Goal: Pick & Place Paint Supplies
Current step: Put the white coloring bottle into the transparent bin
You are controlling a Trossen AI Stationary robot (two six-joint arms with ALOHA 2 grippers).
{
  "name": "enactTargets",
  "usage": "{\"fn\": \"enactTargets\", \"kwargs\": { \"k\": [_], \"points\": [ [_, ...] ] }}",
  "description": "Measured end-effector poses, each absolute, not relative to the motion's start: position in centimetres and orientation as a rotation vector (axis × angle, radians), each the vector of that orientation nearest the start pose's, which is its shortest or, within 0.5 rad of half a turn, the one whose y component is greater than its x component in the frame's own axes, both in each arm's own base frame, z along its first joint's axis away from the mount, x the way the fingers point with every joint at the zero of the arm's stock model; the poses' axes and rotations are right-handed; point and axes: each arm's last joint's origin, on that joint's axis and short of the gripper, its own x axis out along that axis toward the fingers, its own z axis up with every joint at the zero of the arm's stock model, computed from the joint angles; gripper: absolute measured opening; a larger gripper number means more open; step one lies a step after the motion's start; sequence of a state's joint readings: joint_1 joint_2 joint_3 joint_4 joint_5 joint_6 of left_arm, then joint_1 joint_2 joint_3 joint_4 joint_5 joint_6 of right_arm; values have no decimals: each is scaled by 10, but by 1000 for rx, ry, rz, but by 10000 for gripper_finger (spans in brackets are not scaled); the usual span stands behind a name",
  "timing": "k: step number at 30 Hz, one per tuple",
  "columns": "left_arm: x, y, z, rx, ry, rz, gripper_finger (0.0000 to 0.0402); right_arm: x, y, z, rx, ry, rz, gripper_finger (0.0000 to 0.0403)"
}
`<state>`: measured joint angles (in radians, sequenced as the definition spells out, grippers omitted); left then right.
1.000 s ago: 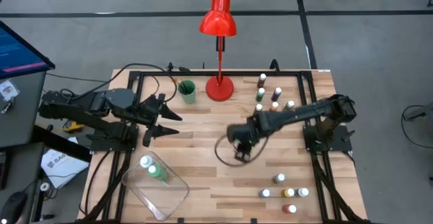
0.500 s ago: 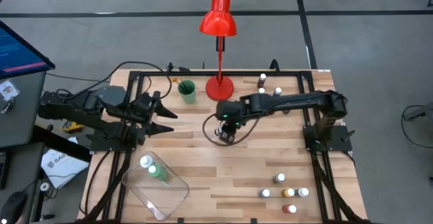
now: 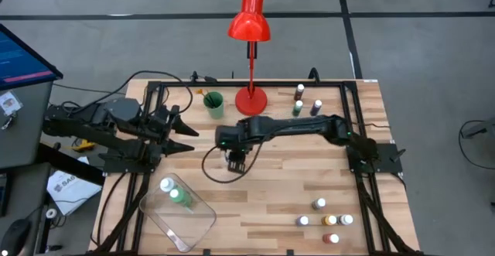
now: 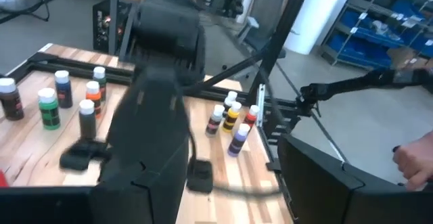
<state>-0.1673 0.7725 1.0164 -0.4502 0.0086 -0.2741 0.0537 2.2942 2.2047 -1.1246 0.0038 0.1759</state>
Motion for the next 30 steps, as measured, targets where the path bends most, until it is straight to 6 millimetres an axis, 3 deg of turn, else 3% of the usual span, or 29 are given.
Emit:
{"fn": "enactTargets", "kwargs": {
  "k": [7, 13, 30],
  "points": [
    [141, -24, 387, -261, 214, -148, 218, 487, 43, 228, 74, 1316, -27, 113],
    [141, -24, 387, -261, 215, -147, 218, 490, 46, 220, 67, 1327, -27, 115],
    [140, -24, 383, -255, 256, -128, 218, 490, 52, 225, 60, 1305, -7, 182]
  ]
}}
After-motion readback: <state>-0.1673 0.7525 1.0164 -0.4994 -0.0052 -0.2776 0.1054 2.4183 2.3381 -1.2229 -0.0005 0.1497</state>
